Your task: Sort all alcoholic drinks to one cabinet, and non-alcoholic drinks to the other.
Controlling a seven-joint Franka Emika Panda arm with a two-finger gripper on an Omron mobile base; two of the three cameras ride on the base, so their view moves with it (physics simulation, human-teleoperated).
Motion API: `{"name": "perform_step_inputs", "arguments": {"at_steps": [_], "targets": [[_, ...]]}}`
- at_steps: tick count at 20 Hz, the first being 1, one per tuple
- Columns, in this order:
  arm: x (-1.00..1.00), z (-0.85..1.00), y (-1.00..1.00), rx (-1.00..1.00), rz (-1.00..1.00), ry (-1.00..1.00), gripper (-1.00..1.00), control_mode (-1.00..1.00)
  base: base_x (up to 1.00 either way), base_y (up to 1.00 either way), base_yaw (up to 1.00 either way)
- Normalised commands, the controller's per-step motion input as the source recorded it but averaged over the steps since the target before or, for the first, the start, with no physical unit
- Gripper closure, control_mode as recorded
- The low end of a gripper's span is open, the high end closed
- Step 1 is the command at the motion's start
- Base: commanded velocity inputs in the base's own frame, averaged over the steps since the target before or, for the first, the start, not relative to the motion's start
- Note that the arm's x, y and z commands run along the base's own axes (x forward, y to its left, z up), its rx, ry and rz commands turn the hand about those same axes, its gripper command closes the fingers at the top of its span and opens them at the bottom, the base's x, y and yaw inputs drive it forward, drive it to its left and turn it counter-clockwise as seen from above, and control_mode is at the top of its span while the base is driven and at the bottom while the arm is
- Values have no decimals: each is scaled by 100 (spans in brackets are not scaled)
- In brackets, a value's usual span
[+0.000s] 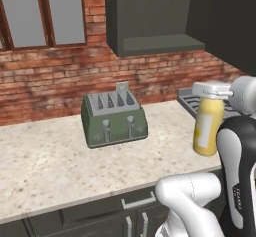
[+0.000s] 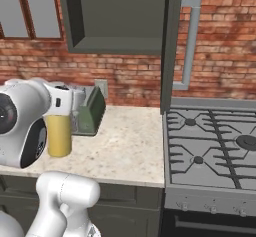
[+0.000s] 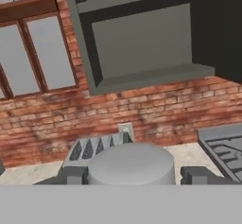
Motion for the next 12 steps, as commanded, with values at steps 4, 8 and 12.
{"name": "perform_step_inputs", "arguments": {"at_steps": [4,8,12], "targets": [[0,36,0,-11,0,-11,100,-100,0,0,0],[0,34,2,-12,0,-10,100,-100,0,0,0],[12,51,0,-12,0,-2,100,-100,0,0,0]]}}
